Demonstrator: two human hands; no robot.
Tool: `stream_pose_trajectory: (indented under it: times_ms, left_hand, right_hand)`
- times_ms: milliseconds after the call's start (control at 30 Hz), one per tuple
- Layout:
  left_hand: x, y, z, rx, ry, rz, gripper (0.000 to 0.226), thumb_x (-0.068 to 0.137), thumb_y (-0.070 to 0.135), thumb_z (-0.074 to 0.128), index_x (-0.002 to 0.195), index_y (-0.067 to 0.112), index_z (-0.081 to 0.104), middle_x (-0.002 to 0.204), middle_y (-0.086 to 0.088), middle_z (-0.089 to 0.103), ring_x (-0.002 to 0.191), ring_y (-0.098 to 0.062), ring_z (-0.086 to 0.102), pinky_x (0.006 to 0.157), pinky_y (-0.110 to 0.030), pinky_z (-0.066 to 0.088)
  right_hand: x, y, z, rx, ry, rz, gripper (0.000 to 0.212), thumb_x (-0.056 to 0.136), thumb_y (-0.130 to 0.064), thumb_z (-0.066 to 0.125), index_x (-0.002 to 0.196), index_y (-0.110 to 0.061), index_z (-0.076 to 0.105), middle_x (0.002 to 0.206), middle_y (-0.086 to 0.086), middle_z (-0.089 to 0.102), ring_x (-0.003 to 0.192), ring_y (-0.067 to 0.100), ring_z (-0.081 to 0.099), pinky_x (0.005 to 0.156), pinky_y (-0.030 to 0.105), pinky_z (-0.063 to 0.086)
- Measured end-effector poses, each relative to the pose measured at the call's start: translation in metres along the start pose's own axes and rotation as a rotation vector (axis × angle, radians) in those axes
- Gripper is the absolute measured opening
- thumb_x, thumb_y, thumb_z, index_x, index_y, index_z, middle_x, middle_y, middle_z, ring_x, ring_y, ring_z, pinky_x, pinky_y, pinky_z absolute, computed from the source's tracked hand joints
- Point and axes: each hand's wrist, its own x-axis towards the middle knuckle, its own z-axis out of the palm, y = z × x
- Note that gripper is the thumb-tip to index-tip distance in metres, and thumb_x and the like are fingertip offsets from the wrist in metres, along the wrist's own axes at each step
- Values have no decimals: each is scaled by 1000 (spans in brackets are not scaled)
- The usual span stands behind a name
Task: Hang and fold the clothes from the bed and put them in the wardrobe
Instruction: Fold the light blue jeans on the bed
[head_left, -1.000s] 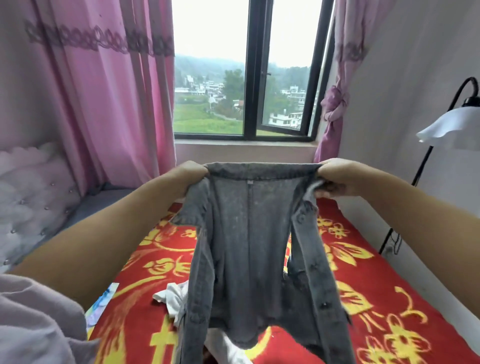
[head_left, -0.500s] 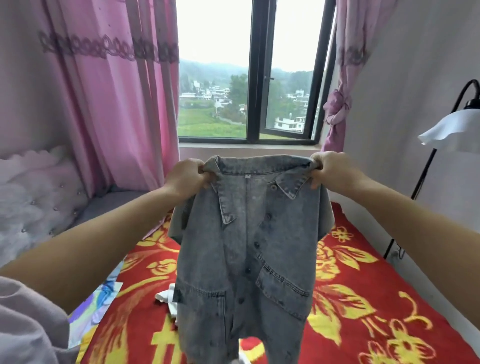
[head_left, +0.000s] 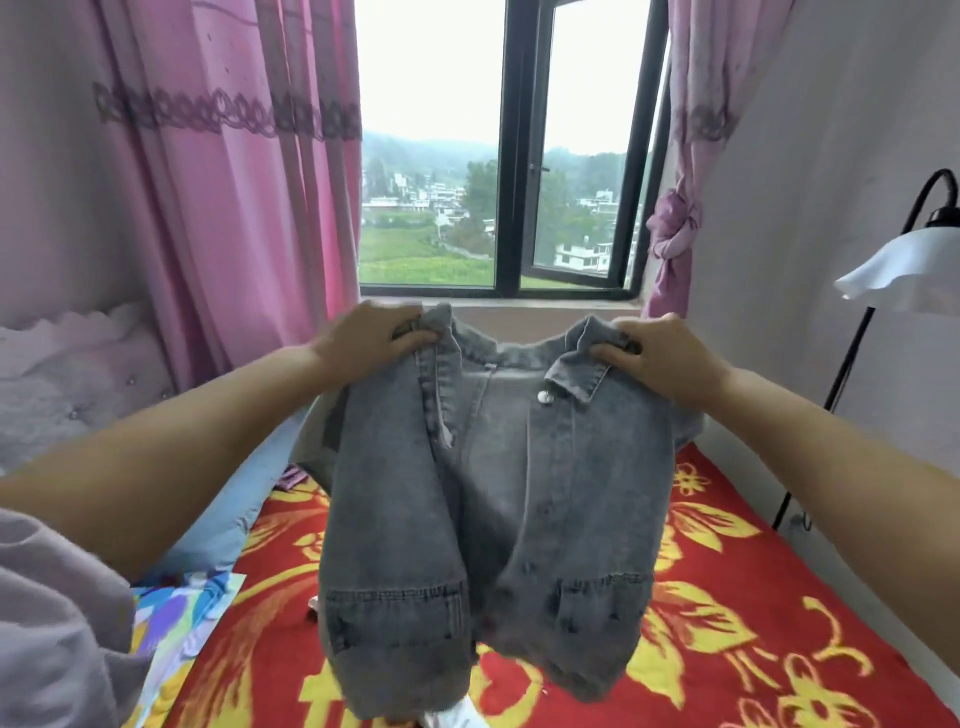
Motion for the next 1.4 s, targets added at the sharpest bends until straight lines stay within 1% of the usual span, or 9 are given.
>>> stream_pose_trajectory:
  times_ms: [267, 533, 733, 833, 1000, 1100, 1200, 1267, 1400]
  left_hand:
    - [18, 14, 23, 388, -161, -346, 40, 99, 45, 39, 80, 13, 52, 68, 0, 51, 59, -17, 50, 49, -26, 33]
    - [48, 86, 38, -708, -263, -817, 28, 93, 0, 36, 72, 6, 54, 53, -7, 55, 37, -14, 54, 33, -21, 44]
    - [43, 107, 22, -1445, -209, -933, 33, 95, -10, 24, 88, -5, 55, 66, -19, 67, 56, -22, 69, 58, -35, 59]
    - [44, 106, 7, -1339, -389, -797, 22, 96, -1, 36, 110, -4, 53, 100, -24, 67, 99, -29, 66, 90, -38, 53]
    - [44, 82, -9, 210, -360, -163, 95, 76, 47, 73, 148, 15, 19, 152, -14, 27, 140, -29, 27, 111, -54, 21]
    - [52, 87, 4, 137, -518, 96, 107, 69, 52, 77, 151, 28, 12, 160, 5, 0, 146, -17, -6, 115, -55, -3]
    - [66, 91, 19, -269, -663, 25, 51, 77, 22, 76, 124, 17, 58, 124, -3, 60, 109, -19, 58, 87, -17, 50]
    - [72, 95, 28, -276, -659, 67, 36, 80, 18, 72, 114, 14, 64, 102, 1, 69, 85, -13, 63, 66, -5, 48]
    - [92, 106, 44, -243, -687, 181, 27, 80, 20, 72, 106, 14, 64, 98, 3, 68, 85, -14, 62, 76, -19, 50]
  right_hand:
    - [19, -21, 21, -225, 21, 172, 41, 95, -55, 42, 83, -19, 57, 84, 6, 66, 82, 28, 64, 64, 31, 39]
    - [34, -94, 35, 199, -94, 255, 43, 99, -43, 39, 107, -10, 65, 109, 17, 67, 101, 34, 61, 76, 32, 41]
    - [22, -80, 20, 527, -529, 166, 73, 90, -34, 63, 149, -24, 21, 134, -2, 49, 119, 13, 48, 101, 21, 37]
    - [14, -62, 14, 503, -441, 148, 68, 87, -2, 57, 147, -19, 28, 130, 3, 52, 116, 17, 50, 93, 16, 40]
    - [-3, -45, 4, 741, -366, 290, 50, 89, 6, 38, 124, -27, 54, 119, 5, 61, 114, 25, 57, 100, 42, 47]
    - [-11, -50, -1, 712, -379, 248, 48, 89, 8, 36, 116, -20, 63, 111, 6, 65, 106, 23, 59, 100, 43, 47]
    - [-22, -49, -7, 739, -372, 268, 47, 88, 8, 35, 110, -21, 64, 106, 2, 65, 101, 16, 58, 97, 40, 47]
    - [-36, -44, -9, 700, -327, 277, 41, 86, -2, 41, 108, -30, 61, 104, -5, 65, 98, 10, 58, 92, 30, 48]
    - [-85, -20, 6, 542, -502, 469, 52, 82, -26, 73, 126, -33, 46, 120, -9, 59, 110, 8, 55, 95, 28, 46]
